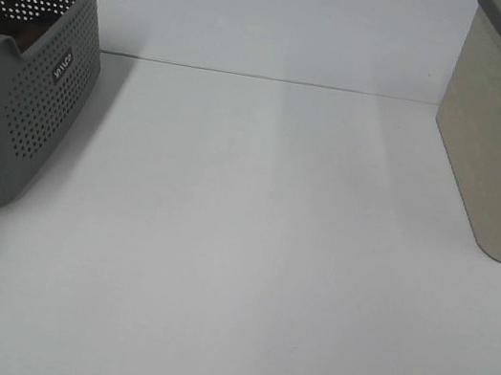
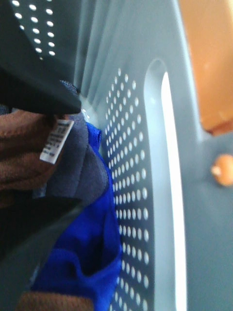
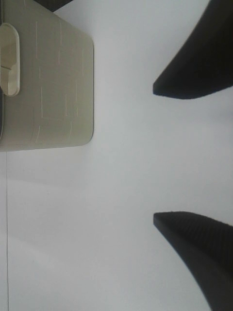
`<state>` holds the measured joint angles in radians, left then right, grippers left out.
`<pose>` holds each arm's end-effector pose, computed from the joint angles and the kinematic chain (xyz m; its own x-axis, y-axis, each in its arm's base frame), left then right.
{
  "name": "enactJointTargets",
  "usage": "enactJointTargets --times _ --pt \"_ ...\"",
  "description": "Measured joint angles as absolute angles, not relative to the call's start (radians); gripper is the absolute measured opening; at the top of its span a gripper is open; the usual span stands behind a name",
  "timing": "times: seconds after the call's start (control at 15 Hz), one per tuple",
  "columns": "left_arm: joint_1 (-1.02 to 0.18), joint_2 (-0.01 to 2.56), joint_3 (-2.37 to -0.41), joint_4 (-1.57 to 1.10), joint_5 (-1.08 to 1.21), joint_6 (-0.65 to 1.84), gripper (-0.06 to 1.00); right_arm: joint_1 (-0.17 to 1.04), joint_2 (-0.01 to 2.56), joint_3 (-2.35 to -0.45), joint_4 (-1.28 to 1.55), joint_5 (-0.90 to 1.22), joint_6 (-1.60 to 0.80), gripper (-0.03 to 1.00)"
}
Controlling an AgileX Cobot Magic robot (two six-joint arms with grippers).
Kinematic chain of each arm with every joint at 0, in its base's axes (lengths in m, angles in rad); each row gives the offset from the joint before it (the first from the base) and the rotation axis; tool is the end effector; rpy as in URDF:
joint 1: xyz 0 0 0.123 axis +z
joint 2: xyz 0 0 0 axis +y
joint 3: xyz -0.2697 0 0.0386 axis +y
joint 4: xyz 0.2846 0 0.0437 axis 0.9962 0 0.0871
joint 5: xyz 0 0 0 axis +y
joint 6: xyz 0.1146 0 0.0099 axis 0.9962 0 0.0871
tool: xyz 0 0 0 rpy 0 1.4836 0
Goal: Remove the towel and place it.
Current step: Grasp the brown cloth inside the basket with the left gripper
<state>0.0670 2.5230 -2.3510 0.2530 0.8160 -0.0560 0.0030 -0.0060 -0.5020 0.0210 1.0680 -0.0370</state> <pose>0.5988 0.0612 0.1547 -0.7880 0.0644 -0.6123 -0.0879 0.9725 0.2155 0.0598 0.0023 0.2841 -0.4546 -0.0282 -0.8902 -0.0316 0.9994 -0.0156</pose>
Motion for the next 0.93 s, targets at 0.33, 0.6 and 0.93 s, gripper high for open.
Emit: enactJointTargets --times 0.33,0.6,0.93 --pt "0.081 2.528 -2.356 0.253 0.807 -0.056 0.51 0.003 -0.006 -0.502 0.021 1.068 -0.037 0.64" --pt "0.081 2.570 -2.357 0.253 0.799 -0.056 0.45 0.003 -0.006 -0.502 0.021 1.068 -0.037 0.64" --pt "0.081 2.569 -2.357 0.275 0.790 -0.056 0.14 0.003 -0.006 -0.502 0.021 1.068 -0.037 0.64"
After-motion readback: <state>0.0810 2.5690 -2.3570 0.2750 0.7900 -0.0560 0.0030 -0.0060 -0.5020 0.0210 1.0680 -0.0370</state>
